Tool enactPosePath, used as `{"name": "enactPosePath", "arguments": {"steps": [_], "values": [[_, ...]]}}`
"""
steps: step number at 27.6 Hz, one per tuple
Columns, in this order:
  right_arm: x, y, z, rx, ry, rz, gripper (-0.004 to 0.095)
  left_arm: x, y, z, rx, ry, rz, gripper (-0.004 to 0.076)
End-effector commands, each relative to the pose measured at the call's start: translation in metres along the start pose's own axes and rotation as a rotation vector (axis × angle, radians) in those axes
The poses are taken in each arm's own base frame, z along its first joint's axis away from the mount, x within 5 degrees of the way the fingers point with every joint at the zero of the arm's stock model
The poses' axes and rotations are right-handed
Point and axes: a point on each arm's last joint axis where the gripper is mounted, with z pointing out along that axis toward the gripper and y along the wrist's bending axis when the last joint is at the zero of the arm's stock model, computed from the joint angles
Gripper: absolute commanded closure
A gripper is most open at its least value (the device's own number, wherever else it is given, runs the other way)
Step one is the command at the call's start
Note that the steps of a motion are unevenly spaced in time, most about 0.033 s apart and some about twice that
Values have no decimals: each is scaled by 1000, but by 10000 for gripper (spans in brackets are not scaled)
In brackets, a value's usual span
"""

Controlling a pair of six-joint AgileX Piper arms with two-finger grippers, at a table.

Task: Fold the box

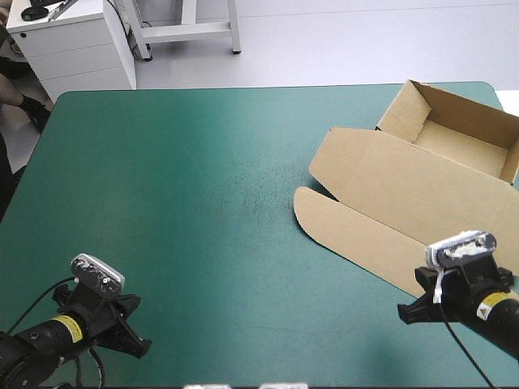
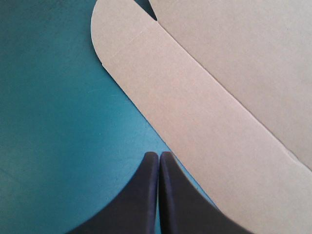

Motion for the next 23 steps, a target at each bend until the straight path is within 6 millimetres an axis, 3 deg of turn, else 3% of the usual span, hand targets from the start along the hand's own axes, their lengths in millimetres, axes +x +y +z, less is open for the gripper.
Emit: {"name": "enactPosePath", "arguments": {"steps": [1, 6, 23], "values": [[19, 2, -5, 14, -109, -17, 922, -7, 0, 0, 5, -64, -5, 731], [59, 5, -3, 15, -144, -18, 923, 1, -3, 10, 35, -46, -32, 731], [62, 6, -9, 17, -190, -16, 923, 5, -4, 12, 40, -21, -35, 731]]}}
